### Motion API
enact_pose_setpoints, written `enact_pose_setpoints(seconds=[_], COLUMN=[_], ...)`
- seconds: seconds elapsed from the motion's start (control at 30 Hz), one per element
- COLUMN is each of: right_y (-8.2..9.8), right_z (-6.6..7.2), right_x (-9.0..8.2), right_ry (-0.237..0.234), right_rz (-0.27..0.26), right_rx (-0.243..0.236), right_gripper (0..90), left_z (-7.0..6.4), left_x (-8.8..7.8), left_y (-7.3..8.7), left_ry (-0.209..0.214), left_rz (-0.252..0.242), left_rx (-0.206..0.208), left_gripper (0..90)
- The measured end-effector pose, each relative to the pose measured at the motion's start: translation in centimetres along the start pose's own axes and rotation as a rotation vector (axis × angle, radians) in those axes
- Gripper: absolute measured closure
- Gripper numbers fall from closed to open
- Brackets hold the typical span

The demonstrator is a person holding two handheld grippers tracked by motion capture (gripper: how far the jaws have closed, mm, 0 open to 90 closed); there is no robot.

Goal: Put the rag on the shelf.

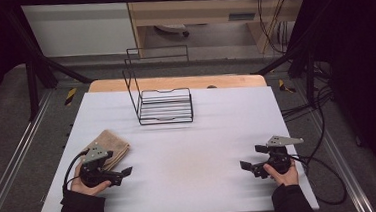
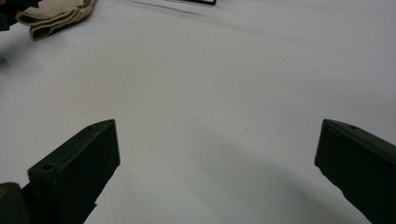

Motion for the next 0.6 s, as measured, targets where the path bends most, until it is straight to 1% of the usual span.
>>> enact_pose_setpoints(seconds=[0.2, 0.33, 0.6], right_y=[0.07, 0.1, 0.2], right_z=[-0.04, 0.05, 0.09], right_x=[0.03, 0.03, 0.17], right_ry=[0.003, -0.001, 0.003], right_rz=[0.009, 0.01, 0.027], right_rx=[-0.008, -0.003, -0.002], right_gripper=[0.6, 0.6, 0.6], left_z=[-0.01, 0.01, 0.43], left_x=[-0.08, -0.29, -0.99], left_y=[-0.1, -0.18, -0.14], left_ry=[-0.006, -0.012, -0.043], left_rz=[0.0, -0.003, 0.011], left_rx=[-0.001, 0.004, 0.011], left_gripper=[3.0, 3.4, 5.9])
Point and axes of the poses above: each handheld gripper's, and its own axes: x roughly forward along the jaws, y roughly out of its underside, z roughly to its left, the point moved 7 cm from there along x, roughly forward along the jaws, and after that the axes turned 15 degrees about z, right-handed, at the moved point
